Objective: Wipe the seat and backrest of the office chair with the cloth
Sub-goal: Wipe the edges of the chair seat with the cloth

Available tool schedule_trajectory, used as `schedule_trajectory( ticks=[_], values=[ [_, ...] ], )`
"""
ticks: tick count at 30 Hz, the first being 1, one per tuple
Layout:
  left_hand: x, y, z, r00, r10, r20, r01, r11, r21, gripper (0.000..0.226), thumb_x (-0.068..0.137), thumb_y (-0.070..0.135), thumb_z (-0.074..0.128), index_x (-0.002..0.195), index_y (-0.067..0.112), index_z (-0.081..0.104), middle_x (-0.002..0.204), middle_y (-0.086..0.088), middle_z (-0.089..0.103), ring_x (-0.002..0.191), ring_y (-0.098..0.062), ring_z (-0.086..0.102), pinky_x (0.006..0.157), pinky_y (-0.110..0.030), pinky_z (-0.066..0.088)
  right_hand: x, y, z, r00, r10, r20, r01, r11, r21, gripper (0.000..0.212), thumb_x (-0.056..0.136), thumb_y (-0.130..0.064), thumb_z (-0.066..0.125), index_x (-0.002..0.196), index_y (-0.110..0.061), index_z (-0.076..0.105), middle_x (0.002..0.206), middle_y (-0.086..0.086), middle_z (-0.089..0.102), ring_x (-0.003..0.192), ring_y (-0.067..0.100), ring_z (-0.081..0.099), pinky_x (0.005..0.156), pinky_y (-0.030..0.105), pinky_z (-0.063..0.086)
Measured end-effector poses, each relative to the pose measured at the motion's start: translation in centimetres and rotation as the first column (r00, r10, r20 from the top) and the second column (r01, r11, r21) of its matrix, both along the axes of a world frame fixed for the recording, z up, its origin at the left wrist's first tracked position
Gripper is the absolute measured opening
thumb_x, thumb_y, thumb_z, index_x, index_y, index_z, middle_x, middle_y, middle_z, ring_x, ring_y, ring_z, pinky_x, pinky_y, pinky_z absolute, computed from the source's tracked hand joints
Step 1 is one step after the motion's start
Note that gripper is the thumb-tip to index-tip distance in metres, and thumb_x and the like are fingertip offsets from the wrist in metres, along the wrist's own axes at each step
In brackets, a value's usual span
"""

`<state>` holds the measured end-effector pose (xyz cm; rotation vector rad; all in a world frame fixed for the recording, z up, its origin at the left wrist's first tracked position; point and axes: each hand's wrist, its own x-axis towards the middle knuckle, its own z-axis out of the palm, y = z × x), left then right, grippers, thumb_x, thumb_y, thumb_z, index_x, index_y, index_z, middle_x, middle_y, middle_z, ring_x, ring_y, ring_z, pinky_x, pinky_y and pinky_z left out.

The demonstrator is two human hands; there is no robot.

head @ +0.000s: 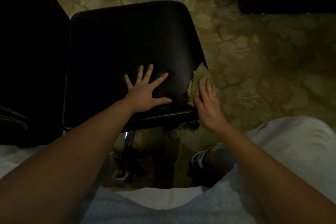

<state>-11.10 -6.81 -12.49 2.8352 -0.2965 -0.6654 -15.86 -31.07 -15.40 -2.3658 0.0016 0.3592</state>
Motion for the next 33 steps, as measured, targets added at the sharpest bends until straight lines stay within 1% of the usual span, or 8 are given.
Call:
schedule_trajectory(
  ticks=[7,12,16,19,22,25,28,33],
  values=[
    [-0.3,0.1,0.0,1.0,-0.002,0.006,0.002,1.0,-0.005,0.092,0.079,0.084,0.046,0.153,0.059,-0.003,0.165,0.001,-0.03,0.149,-0.026,-0.034,0.112,-0.069,-0.022,-0.7,0.4,-0.8,0.993,0.044,0.112,-0.032,0.994,-0.108,0.061,0.108,-0.036,0.029,0.159,-0.027,-0.002,0.168,0.006,-0.006,0.153,0.025,-0.01,0.124,0.043,-0.007],
    [-0.1,-0.2,0.2,1.0,0.008,0.001,-0.008,1.0,-0.005,0.091,0.081,0.083,0.047,0.153,0.058,-0.003,0.165,0.001,-0.03,0.149,-0.027,-0.034,0.111,-0.069,-0.022,3.2,-0.2,-0.8,1.0,0.008,0.016,-0.007,0.996,-0.091,0.059,0.109,-0.038,0.025,0.16,-0.025,-0.001,0.168,0.009,-0.006,0.154,0.027,-0.009,0.124,0.045,-0.005],
    [0.0,-0.3,-0.1,1.0,0.011,0.005,-0.011,1.0,0.01,0.092,0.08,0.084,0.046,0.153,0.059,-0.004,0.165,0.001,-0.031,0.149,-0.027,-0.034,0.11,-0.069,-0.022,2.8,0.8,0.1,0.997,-0.065,-0.029,0.062,0.993,-0.099,0.058,0.109,-0.038,0.024,0.16,-0.026,-0.001,0.168,0.008,-0.007,0.154,0.026,-0.01,0.124,0.046,-0.007],
    [0.0,-0.2,-0.3,1.0,0.005,0.019,-0.006,1.0,0.021,0.095,0.074,0.088,0.04,0.153,0.059,-0.004,0.165,0.001,-0.03,0.15,-0.028,-0.032,0.111,-0.071,-0.02,0.0,2.2,0.5,0.996,-0.077,0.036,0.082,0.987,-0.141,0.06,0.108,-0.038,0.026,0.16,-0.026,-0.001,0.168,0.006,-0.008,0.153,0.026,-0.012,0.123,0.045,-0.009],
    [-0.1,-0.1,-0.3,1.0,0.011,0.022,-0.011,1.0,0.005,0.1,0.066,0.092,0.034,0.153,0.059,-0.002,0.165,0.001,-0.029,0.15,-0.028,-0.032,0.112,-0.071,-0.019,-2.2,2.7,0.0,0.992,-0.017,0.126,0.04,0.984,-0.176,0.061,0.108,-0.037,0.028,0.16,-0.024,0.0,0.168,0.006,-0.008,0.153,0.025,-0.014,0.123,0.044,-0.01],
    [-0.1,-0.1,-0.3,0.999,0.027,0.03,-0.026,0.999,-0.02,0.097,0.071,0.089,0.041,0.154,0.059,0.001,0.166,0.002,-0.028,0.15,-0.027,-0.032,0.112,-0.069,-0.021,-2.1,1.9,-0.6,0.982,0.038,0.185,-0.008,0.986,-0.164,0.061,0.105,-0.041,0.025,0.161,-0.024,0.006,0.168,0.005,-0.004,0.154,0.024,-0.011,0.123,0.042,-0.01],
    [0.0,-0.2,-0.2,0.999,0.041,0.024,-0.04,0.998,-0.043,0.092,0.077,0.084,0.048,0.154,0.059,0.003,0.166,0.003,-0.027,0.15,-0.026,-0.032,0.111,-0.068,-0.022,-0.7,0.3,-1.1,0.977,0.078,0.2,-0.049,0.988,-0.144,0.062,0.103,-0.045,0.024,0.16,-0.026,0.01,0.168,0.003,0.001,0.154,0.023,-0.007,0.125,0.044,-0.004],
    [0.0,-0.3,-0.5,0.998,0.04,0.038,-0.038,0.998,-0.041,0.091,0.079,0.083,0.049,0.153,0.059,0.002,0.166,0.002,-0.028,0.15,-0.026,-0.033,0.11,-0.067,-0.023,0.6,0.3,-1.3,0.989,-0.022,0.147,0.04,0.992,-0.121,0.059,0.107,-0.038,0.027,0.16,-0.024,0.007,0.168,0.007,0.001,0.154,0.025,-0.005,0.125,0.046,-0.002]
  ],
)
